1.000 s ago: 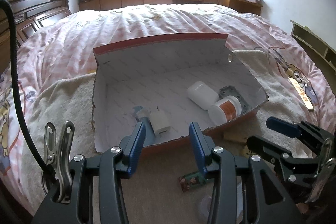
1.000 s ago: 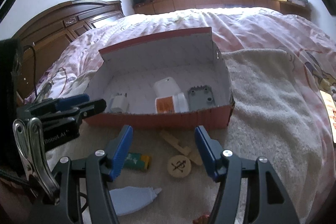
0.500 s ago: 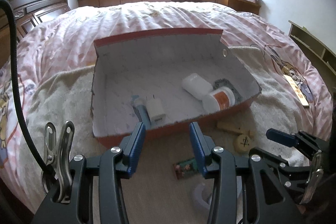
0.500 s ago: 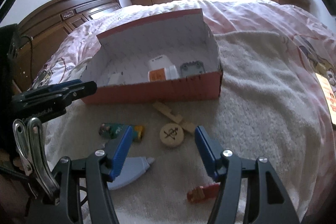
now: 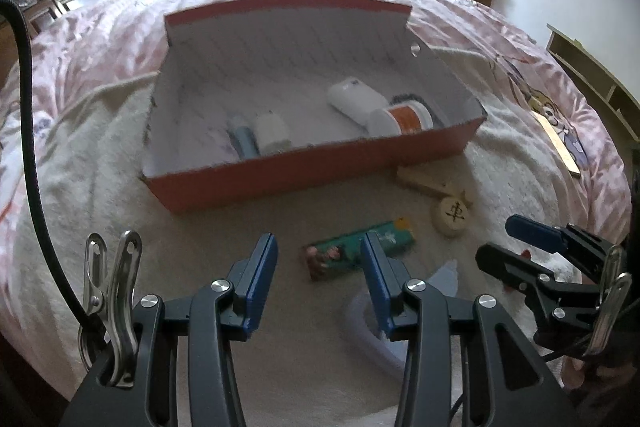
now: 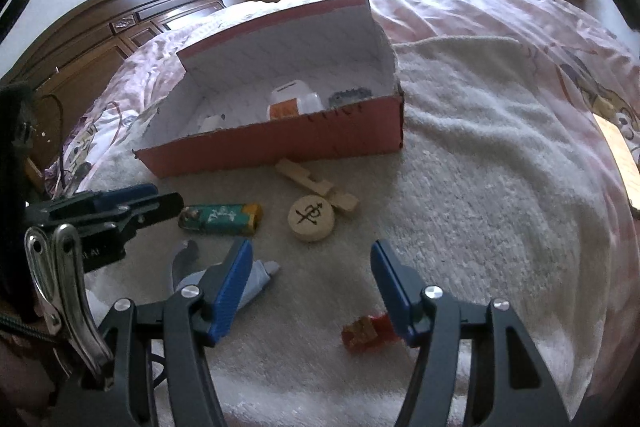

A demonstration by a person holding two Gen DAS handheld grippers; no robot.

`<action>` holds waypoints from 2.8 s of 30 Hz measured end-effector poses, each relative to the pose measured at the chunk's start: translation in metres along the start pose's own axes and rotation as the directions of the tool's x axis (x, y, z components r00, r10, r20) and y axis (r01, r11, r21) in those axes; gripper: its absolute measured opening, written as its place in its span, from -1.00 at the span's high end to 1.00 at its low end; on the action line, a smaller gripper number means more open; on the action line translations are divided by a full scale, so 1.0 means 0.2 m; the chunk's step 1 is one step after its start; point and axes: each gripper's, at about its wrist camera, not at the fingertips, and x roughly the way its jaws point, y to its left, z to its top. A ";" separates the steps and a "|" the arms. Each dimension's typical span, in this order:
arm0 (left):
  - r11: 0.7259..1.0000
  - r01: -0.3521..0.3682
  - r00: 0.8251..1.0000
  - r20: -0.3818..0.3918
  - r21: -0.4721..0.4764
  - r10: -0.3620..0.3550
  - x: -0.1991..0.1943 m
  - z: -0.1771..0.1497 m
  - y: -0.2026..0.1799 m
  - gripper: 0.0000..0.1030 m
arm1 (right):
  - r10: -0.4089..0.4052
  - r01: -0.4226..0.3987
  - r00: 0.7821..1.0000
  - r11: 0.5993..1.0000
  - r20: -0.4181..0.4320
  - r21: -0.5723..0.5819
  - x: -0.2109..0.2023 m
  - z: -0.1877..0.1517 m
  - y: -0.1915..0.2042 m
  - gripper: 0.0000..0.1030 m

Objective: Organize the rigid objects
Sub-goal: 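Withdraw both tools from the box back toward the pile, then grasp the green printed tube with the left tool, then lift the green tube with the left tool while the right tool grasps the wooden disc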

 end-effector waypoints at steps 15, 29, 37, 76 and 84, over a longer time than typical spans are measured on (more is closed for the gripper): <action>1.000 0.009 0.999 -0.042 -0.025 -0.010 0.12 0.00 -0.14 -0.42 | 0.011 -0.011 1.000 0.999 0.003 0.030 0.01 -0.03 -0.08 -0.26; 0.993 -0.117 0.993 -0.008 0.029 0.118 0.17 -0.01 -0.21 -0.52 | 0.034 -0.034 0.999 0.998 0.006 0.053 0.02 -0.04 -0.12 -0.26; 0.991 -0.127 0.990 -0.065 -0.032 0.125 0.22 -0.01 -0.16 -0.83 | 0.028 -0.029 1.000 0.998 0.003 0.056 0.03 -0.05 -0.12 -0.26; 0.986 -0.127 0.991 0.019 -0.107 0.130 0.13 -0.12 0.17 -0.62 | -0.036 0.036 0.999 0.999 -0.002 -0.002 0.20 0.02 0.07 -0.12; 0.988 -0.120 0.991 0.046 -0.093 0.124 0.14 -0.14 0.16 -0.63 | -0.071 0.071 0.997 0.997 0.034 -0.016 0.23 0.01 0.10 -0.14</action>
